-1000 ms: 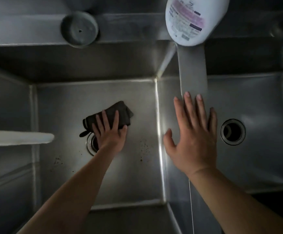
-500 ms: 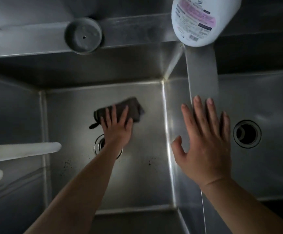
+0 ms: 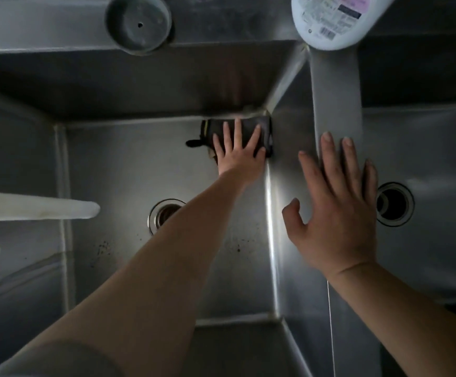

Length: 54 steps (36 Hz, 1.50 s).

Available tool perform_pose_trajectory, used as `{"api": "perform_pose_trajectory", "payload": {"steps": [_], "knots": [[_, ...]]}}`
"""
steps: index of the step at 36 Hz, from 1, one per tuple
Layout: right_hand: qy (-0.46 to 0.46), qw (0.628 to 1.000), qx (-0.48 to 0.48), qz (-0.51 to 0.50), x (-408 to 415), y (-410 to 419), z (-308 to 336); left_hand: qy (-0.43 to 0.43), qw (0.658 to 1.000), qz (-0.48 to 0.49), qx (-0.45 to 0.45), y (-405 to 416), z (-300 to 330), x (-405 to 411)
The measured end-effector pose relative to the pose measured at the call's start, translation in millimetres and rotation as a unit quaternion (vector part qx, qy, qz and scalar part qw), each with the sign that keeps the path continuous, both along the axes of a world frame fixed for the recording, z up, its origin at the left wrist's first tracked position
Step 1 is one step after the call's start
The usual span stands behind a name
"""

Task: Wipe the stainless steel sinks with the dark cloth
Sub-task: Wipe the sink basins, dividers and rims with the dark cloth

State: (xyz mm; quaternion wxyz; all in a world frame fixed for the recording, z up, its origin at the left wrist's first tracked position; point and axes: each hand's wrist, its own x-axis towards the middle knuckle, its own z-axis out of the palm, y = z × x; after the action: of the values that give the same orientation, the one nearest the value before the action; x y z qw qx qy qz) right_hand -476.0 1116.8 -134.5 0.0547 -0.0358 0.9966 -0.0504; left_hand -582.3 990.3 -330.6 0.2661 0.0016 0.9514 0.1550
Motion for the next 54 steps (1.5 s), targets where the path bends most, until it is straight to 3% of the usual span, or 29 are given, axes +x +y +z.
{"api": "perform_pose_trajectory", "payload": {"steps": [6,14,17,22,28,32,38,42,54], "knots": [[0.007,1.0,-0.008,-0.003,0.5,0.6,-0.7,-0.018,0.999,-0.045,0.024,-19.2,-1.2,33.5],[0.009,1.0,-0.009,0.001,0.6,1.3,0.5,0.02,0.984,-0.178,0.008,-66.6,-14.5,223.3],[0.025,1.0,-0.014,0.001,0.2,1.8,-0.5,0.029,0.973,-0.227,0.009,-86.5,-13.7,253.9],[0.037,0.999,-0.027,0.002,0.0,2.4,-1.5,0.069,0.975,-0.21,0.016,-116.8,-17.2,215.8],[0.043,0.999,-0.031,0.001,0.4,2.8,-3.2,0.101,0.993,-0.031,-0.045,-119.3,-23.5,89.5],[0.048,0.998,-0.028,0.0,0.6,3.8,-5.0,0.012,0.996,0.086,-0.037,-72.4,-14.1,15.8],[0.037,0.999,-0.028,-0.003,0.7,2.9,-5.1,-0.008,0.977,0.21,0.026,-23.9,-4.7,9.0],[0.028,0.999,-0.023,0.0,0.3,2.6,-3.7,-0.015,0.99,0.127,0.06,-9.7,-0.6,15.4],[0.019,1.0,-0.015,0.009,2.0,2.7,-5.0,-0.055,0.996,-0.067,0.037,-16.3,-0.5,79.8]]}}
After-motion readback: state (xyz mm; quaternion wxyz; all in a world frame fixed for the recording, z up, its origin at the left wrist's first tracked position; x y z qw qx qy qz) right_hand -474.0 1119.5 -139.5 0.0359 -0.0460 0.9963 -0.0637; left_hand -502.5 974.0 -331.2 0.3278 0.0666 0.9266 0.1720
